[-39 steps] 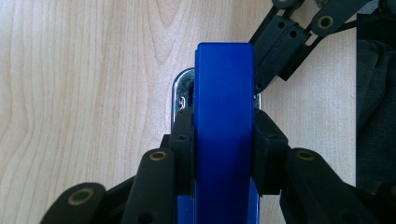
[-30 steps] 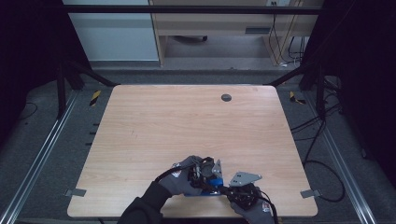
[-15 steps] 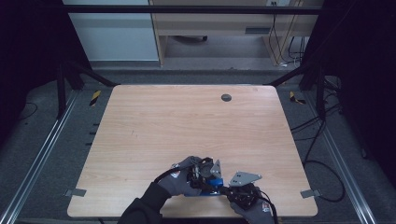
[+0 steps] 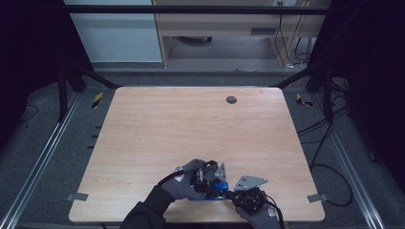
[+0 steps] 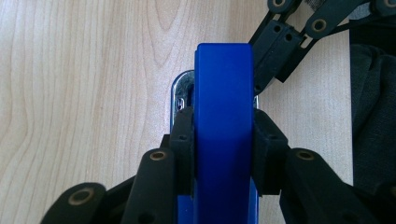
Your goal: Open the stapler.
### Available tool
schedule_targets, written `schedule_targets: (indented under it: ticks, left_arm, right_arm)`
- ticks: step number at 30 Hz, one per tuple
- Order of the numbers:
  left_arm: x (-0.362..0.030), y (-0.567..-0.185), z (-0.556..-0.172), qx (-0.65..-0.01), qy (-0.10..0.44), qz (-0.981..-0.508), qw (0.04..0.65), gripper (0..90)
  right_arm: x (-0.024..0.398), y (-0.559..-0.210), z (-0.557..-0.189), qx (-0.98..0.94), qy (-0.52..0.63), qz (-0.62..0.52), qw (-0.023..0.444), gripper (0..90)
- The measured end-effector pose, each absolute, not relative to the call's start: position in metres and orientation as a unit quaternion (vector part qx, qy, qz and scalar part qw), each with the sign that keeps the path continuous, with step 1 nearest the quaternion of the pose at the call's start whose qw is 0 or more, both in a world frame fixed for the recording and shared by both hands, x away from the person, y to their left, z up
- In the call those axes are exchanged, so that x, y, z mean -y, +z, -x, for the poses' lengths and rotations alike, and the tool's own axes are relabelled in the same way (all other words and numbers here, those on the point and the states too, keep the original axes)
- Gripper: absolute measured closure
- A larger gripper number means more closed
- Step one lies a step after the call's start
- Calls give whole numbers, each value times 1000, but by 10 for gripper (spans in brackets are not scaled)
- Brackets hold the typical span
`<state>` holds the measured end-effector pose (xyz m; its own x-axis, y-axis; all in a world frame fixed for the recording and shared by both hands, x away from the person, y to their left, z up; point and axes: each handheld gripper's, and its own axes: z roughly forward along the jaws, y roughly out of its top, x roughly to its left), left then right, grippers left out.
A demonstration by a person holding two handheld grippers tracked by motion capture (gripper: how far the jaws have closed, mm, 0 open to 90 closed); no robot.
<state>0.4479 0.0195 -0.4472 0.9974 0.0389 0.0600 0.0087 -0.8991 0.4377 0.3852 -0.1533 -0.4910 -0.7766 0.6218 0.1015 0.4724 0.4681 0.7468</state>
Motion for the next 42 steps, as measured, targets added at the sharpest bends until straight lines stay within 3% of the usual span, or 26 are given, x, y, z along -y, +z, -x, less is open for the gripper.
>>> schedule_targets:
  ticks: [5, 9, 13, 42]
  left_arm:
    - [-19, -447, -446, -11, 38, -974, 225, 661]
    - [-40, -420, -450, -28, 18, -958, 283, 661]
    - [-36, -426, -445, -20, 33, -967, 251, 661]
    - [-41, -432, -444, -33, 43, -959, 279, 655]
  right_arm:
    - [153, -491, -385, -852, 403, -320, 95, 900]
    - [154, -491, -385, -850, 405, -323, 93, 900]
    - [153, -491, -385, -853, 402, -321, 92, 900]
    - [163, -484, -385, -839, 438, -312, 89, 900]
